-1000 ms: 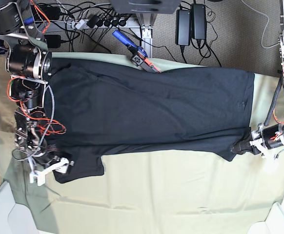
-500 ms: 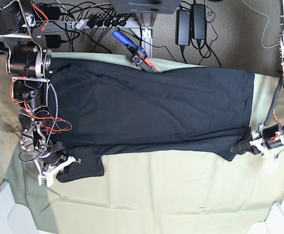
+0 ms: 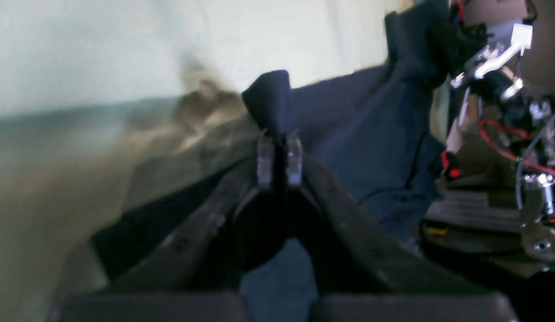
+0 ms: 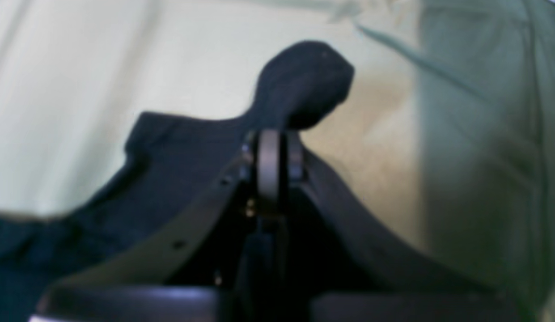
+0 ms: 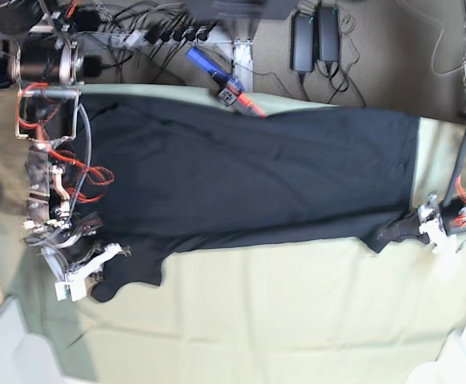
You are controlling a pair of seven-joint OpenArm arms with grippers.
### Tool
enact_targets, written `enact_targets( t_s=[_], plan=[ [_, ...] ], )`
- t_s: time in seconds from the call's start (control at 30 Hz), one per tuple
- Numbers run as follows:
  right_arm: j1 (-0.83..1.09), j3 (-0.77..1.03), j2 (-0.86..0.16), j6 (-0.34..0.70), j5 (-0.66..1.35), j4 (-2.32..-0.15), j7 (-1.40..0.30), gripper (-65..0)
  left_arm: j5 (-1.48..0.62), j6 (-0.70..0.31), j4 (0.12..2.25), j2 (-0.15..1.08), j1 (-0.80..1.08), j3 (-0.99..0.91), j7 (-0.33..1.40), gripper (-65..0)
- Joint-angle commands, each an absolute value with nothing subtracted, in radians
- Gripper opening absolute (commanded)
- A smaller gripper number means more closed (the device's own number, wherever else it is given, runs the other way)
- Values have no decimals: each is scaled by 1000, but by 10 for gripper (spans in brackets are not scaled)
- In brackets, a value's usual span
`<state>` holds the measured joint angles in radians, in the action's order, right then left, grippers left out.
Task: Fold the T-shirt properly
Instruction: 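Lay the folded edge down and open both grippers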
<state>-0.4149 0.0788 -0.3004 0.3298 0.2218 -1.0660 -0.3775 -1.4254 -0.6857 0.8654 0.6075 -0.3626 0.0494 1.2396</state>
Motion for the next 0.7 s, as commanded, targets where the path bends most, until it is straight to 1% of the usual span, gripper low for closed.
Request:
enact_targets(
  t_s=[0.0,0.13,0.23,0.27,0.33,0.4,0.47,0.67],
  plan=[
    [-428,84,-329,399,244,-1110,-356,-650,-1448,-698,879,632,-376,43,1232,-650],
    [-364,84,-368,399,270,-1179,-360,-650,-1447,-698,879,637,-334,43,1232,-650],
    [-321,86,-383,399,281,-1224,-363,-650,-1455,-698,879,637,-316,43,1231,-493],
    [-307,86,-385,399,281,-1237,-368,-650,-1458,-698,879,637,-313,43,1232,-449],
    [-282,87,-386,399,281,-1266,-371,-650,-1461,-698,879,637,-313,43,1232,-380],
    [-252,88,-387,399,281,-1297,-372,-650,-1463,-698,879,637,-313,43,1233,-331],
    [-221,97,-387,399,281,-1336,-373,-650,-1464,-698,879,637,-313,43,1244,-308],
    [-122,143,-387,399,292,-1459,-388,-650,-1464,-698,879,637,-313,43,1250,-305]
  ],
)
